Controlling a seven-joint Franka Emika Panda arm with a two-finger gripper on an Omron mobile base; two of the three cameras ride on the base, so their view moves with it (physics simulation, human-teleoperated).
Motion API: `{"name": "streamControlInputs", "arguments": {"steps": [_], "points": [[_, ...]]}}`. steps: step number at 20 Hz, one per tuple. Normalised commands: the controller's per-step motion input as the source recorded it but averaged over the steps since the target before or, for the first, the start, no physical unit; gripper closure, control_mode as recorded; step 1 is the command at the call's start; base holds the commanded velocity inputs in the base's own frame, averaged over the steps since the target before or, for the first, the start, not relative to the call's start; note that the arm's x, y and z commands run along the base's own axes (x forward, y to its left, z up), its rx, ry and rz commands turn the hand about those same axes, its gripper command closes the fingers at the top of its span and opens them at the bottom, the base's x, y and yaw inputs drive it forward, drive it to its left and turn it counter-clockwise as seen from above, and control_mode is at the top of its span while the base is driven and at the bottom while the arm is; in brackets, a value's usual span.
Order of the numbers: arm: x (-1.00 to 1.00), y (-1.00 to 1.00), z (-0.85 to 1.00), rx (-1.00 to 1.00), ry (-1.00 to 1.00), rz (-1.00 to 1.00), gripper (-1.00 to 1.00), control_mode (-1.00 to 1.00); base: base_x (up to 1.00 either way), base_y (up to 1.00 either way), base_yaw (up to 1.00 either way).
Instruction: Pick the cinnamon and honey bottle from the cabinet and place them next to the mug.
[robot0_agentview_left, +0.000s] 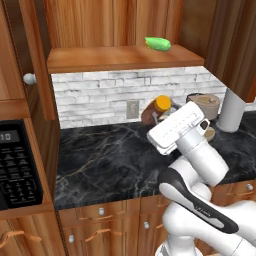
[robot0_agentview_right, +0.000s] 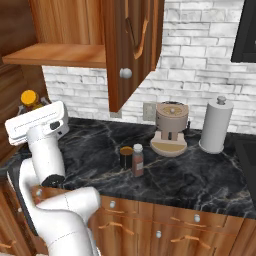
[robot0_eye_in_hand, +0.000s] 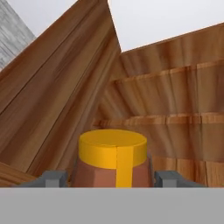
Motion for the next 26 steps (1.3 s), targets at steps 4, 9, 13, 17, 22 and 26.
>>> {"name": "streamControlInputs", "arguments": {"steps": [4,9,13,17,22,26], "points": [[0.2,-0.26,-0.48,0.0,0.06,0.03,1.0,-1.0,0.0,0.0,0.0],[0.28,-0.95,-0.98,0.0,0.13,0.0,1.0,-1.0,0.0,0.0,0.0],[0.07,-0.85,-1.0,-0.01,0.22,0.0,1.0,-1.0,0.0,0.0,0.0],[0.0,-0.14,-0.73,-0.02,0.08,0.04,1.0,-1.0,0.0,0.0,0.0],[0.0,0.0,-0.13,-0.01,0.0,0.02,1.0,-1.0,0.0,0.0,0.0],[-0.13,0.01,-0.98,-0.13,0.09,0.03,1.0,-1.0,0.0,0.0,0.0]]}}
